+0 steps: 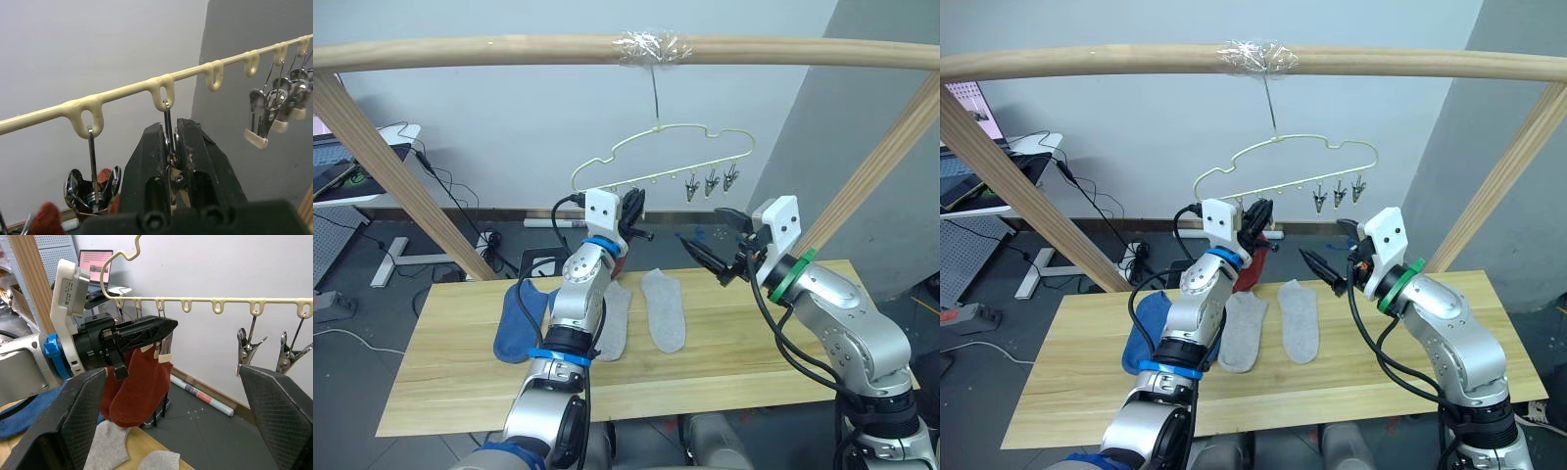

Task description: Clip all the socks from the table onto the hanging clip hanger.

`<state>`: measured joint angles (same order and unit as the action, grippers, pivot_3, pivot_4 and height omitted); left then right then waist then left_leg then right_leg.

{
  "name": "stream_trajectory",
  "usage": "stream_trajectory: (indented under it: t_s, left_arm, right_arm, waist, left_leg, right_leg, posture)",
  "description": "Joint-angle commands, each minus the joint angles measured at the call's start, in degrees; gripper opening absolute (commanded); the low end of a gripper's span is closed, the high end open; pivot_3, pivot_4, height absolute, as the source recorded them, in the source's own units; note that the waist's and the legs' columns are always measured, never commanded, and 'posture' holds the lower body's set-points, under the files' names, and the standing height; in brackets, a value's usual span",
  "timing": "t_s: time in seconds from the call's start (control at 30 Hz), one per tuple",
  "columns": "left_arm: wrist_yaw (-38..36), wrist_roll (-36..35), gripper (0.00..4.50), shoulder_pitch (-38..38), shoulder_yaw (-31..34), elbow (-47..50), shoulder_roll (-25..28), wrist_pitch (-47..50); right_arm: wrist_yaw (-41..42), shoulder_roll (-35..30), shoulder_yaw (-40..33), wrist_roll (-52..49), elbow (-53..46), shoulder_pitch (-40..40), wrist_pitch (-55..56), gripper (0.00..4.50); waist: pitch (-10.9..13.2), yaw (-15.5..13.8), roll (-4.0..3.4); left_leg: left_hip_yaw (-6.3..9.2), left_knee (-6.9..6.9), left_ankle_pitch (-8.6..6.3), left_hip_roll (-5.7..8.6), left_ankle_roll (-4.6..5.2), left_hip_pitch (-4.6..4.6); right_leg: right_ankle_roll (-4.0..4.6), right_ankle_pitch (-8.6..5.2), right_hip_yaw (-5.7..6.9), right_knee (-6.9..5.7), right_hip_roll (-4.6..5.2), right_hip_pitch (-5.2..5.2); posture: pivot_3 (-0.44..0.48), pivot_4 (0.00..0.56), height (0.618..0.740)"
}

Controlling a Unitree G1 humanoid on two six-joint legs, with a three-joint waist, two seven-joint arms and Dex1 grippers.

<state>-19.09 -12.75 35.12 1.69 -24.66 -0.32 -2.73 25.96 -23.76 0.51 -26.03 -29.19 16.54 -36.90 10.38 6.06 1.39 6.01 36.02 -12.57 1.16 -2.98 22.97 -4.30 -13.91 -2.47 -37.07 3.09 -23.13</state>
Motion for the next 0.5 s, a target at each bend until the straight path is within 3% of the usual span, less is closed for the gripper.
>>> stream_trajectory:
  t_s: [0.03,0.2,0.33,0.5]
  left_arm:
    - [-0.7,-0.9,0.07,0.2,0.1,3.8,0.3,2.0]
    - [-2.9,-6.3,0.07,-1.2,2.3,10.5,2.6,11.2]
    - [-6.0,-14.8,0.07,-2.4,5.1,17.7,6.5,24.1]
    - [-7.9,-19.6,0.07,-4.6,6.8,24.0,11.4,32.8]
  right_arm:
    - [-0.2,-0.6,1.5,1.5,-0.8,-0.2,0.2,4.50]
    - [-2.6,-0.4,12.0,12.5,11.7,-0.3,0.9,4.50]
    - [-3.9,5.1,17.3,19.2,29.4,4.8,7.1,4.50]
    - [-2.3,10.3,20.5,24.4,48.1,12.5,14.5,4.50]
  waist:
    - [0.0,0.0,0.00]
    - [0.0,0.3,0.00]
    - [0.0,0.9,-0.06]
    - [0.1,0.9,-0.12]
  left_leg:
    - [0.00,0.00,0.00,0.00,0.00,0.00]
    - [0.01,0.00,0.00,-0.01,0.00,-0.02]
    - [-0.02,0.00,0.01,-0.04,0.01,-0.08]
    - [0.01,0.02,0.03,-0.03,0.03,-0.08]
  right_leg:
    - [0.00,0.00,0.00,0.00,0.00,0.00]
    - [0.00,0.00,0.00,-0.03,0.00,0.00]
    - [0.02,0.01,-0.02,-0.14,-0.04,-0.02]
    - [0.15,0.09,-0.03,-0.18,-0.04,-0.04]
  posture:
    - [-0.202,0.168,0.740]
    - [-0.170,0.165,0.740]
    - [-0.156,0.164,0.740]
    - [-0.105,0.162,0.740]
